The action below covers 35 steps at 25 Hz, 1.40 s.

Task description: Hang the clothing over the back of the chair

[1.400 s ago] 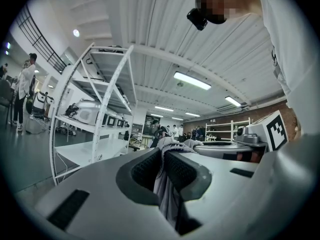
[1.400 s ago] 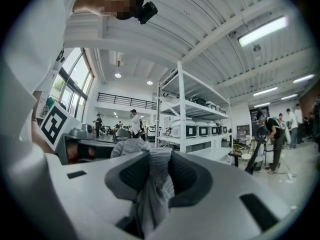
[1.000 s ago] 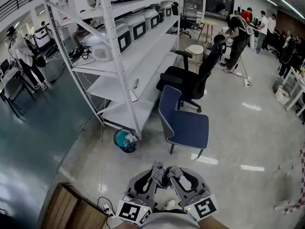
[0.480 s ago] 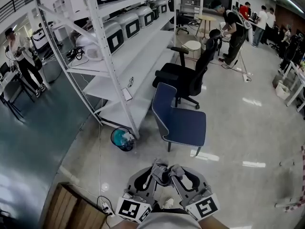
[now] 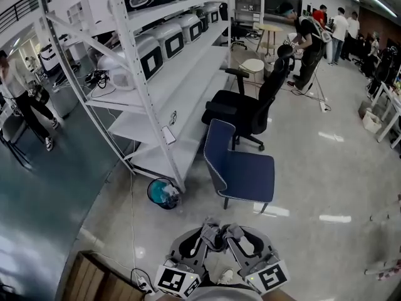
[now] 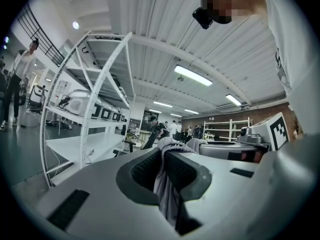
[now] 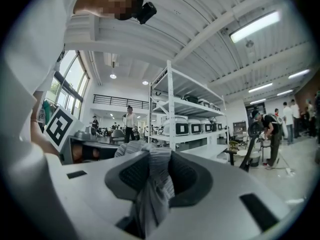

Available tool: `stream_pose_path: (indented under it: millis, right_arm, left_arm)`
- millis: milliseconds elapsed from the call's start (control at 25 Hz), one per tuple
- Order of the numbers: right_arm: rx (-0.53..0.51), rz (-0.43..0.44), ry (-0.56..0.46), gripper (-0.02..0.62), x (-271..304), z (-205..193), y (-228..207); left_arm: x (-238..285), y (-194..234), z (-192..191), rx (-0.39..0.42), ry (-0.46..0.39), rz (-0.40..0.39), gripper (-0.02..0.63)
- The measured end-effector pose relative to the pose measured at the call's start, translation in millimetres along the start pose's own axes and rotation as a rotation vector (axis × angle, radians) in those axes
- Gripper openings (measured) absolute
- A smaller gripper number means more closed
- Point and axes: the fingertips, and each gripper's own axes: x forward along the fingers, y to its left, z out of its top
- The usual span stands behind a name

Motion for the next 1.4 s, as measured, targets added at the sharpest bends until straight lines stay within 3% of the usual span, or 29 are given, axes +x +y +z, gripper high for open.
stream_pose_path:
  millis: [760,960,1400]
  right_arm:
    - [-0.001,-0.007,0.020,0.118,102.8,4.1,3.0]
    - [-0.049,-0.006,0.039,0.118,133.6,3.6,0.6]
    - [-0.042,-0.090,0.041,0.118,173.0,5.8,-11.6]
  left_arm:
    - [30.6,94.8,22.5,-0.019,-0.021,-0.018,0.031]
    - [44.3,122.2,27.7,-0.025,-0.030,-0.039,0.031]
    - [64.6,169.5,40.4,-0.031,-0.065,-0.074,0.031]
